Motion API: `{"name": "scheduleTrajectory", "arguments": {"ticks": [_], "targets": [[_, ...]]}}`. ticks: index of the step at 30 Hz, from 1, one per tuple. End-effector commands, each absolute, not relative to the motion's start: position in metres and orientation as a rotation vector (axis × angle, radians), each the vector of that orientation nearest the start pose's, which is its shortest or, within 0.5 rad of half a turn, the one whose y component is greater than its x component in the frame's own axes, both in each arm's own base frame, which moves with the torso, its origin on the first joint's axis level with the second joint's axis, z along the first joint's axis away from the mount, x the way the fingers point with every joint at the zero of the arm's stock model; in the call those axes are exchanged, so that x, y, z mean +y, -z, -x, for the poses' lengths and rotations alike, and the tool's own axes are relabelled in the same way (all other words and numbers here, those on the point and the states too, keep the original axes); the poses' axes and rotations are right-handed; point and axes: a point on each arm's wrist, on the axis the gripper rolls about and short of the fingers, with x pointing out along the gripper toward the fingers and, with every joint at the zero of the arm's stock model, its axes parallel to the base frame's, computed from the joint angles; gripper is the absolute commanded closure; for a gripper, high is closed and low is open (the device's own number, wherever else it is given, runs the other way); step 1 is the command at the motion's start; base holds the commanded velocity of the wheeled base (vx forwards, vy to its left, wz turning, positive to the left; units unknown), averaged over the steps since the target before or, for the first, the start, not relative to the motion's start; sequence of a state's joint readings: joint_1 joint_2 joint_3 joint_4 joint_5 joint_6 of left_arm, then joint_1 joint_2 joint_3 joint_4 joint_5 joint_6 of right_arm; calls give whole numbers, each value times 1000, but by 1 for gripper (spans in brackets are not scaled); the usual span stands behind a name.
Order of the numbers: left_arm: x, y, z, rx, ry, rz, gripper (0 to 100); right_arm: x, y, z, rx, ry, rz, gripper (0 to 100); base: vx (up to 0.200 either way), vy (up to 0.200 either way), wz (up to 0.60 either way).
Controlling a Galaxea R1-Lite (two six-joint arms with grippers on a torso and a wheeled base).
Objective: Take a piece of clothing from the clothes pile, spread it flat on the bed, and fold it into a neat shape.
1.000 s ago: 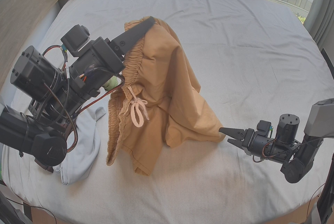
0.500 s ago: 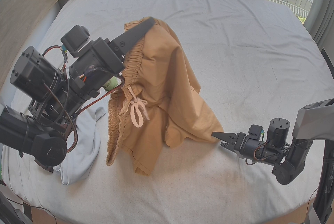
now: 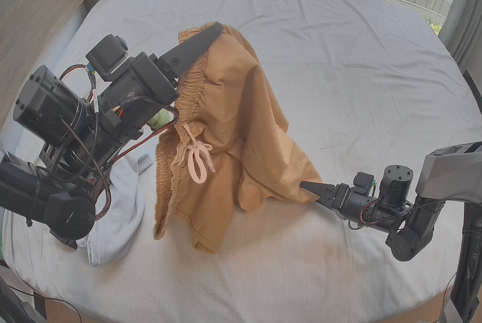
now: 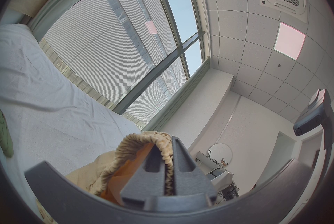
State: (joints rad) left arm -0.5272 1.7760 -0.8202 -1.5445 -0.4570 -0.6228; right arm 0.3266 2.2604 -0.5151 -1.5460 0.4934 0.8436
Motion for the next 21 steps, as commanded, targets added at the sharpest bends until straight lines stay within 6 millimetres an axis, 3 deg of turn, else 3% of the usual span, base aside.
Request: {"name": "scheduleTrajectory", "arguments": {"ticks": [1, 4, 5, 12, 21], "targets": [[-163, -250, -260, -295, 1115, 575, 100, 118, -31, -316, 510, -692, -806, 0, 0, 0, 0], [-163, -249, -260, -292, 1114, 575, 100, 117, -32, -318, 502, -692, -805, 0, 0, 0, 0], [-163, -249, -260, -292, 1114, 575, 100, 117, -32, -318, 502, -691, -805, 100, 0, 0, 0], [-163, -249, -261, -289, 1112, 575, 100, 114, -44, -315, 469, -699, -802, 100, 0, 0, 0], [-160, -247, -258, -275, 1109, 580, 100, 102, -99, -294, 325, -750, -787, 100, 0, 0, 0]]}}
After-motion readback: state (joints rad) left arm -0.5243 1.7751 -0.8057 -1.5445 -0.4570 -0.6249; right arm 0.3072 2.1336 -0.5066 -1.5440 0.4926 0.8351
